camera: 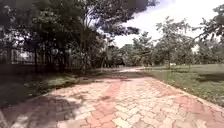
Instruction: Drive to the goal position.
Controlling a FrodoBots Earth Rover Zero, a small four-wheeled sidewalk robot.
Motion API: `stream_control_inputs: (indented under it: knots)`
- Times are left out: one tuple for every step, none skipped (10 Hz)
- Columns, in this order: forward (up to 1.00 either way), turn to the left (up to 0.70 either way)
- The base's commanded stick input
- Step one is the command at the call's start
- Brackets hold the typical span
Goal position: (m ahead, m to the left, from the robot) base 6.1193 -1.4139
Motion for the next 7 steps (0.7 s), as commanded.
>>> stream_control_inputs:
  knots:
    - [0.7,0.0]
    - [0.7,0.0]
    - [0.7,0.0]
    - [0.7,0.0]
    - [0.7,0.0]
    - [0.7,0.0]
    - [0.7,0.0]
